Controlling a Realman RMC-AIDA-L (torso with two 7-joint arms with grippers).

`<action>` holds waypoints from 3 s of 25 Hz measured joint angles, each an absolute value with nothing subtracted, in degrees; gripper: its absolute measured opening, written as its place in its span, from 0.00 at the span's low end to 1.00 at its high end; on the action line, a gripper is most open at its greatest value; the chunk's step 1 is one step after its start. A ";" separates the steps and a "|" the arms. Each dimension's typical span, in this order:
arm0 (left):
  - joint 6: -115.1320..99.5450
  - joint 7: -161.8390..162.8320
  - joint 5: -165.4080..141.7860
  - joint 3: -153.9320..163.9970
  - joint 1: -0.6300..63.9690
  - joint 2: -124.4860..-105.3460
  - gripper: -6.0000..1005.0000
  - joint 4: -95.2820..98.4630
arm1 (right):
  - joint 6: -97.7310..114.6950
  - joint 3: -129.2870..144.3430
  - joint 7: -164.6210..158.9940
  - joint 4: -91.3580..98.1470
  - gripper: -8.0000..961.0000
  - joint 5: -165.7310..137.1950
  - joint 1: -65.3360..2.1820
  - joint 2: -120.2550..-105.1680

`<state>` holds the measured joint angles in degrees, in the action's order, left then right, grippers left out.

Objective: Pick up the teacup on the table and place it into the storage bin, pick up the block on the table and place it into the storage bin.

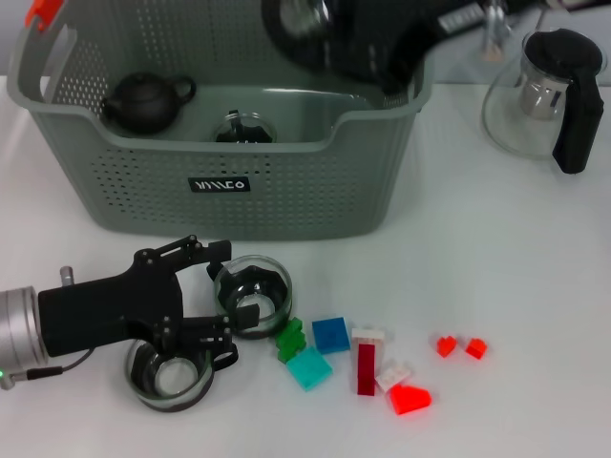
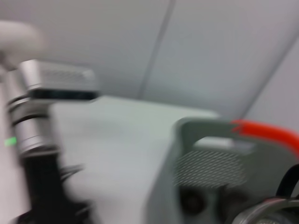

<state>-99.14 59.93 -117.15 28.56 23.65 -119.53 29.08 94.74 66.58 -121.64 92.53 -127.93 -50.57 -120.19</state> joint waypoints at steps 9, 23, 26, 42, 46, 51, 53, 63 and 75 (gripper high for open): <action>-98.69 59.94 -117.04 28.57 24.05 -119.53 0.93 29.10 | 70.13 67.74 -114.12 74.46 0.06 -128.70 -53.53 -120.15; -98.65 59.94 -116.63 28.56 23.91 -119.27 0.93 29.09 | 52.27 67.22 -106.68 49.02 0.06 -128.07 -60.85 -120.07; -98.63 59.93 -116.63 28.56 23.93 -119.27 0.93 29.09 | 49.73 67.47 -105.00 45.79 0.06 -126.88 -61.03 -120.10; -98.60 59.87 -116.63 28.65 24.00 -119.27 0.93 29.09 | 42.85 67.90 -99.85 34.91 0.06 -124.39 -62.66 -120.33; -98.49 59.85 -116.63 28.58 24.00 -119.26 0.93 29.09 | 41.92 68.80 -99.45 33.56 0.07 -124.37 -62.84 -120.45; -98.42 59.85 -116.63 28.56 24.00 -119.27 0.93 29.09 | 41.67 69.61 -99.32 32.77 0.06 -124.36 -62.90 -120.58; -98.42 59.85 -116.63 28.56 24.00 -119.27 0.93 29.09 | 41.82 69.73 -99.39 32.74 0.06 -124.36 -62.86 -120.60; -97.87 59.85 -116.63 28.56 24.00 -119.27 0.93 29.02 | 42.72 70.26 -99.80 32.51 0.07 -124.36 -62.47 -120.52; -97.82 59.85 -116.63 28.56 24.00 -119.27 0.93 28.83 | 43.39 70.31 -100.03 31.89 0.07 -124.36 -62.49 -120.58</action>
<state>-97.82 59.85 -116.63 28.56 24.00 -119.27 28.83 43.39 70.31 -100.03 31.89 -124.36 -62.49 -120.58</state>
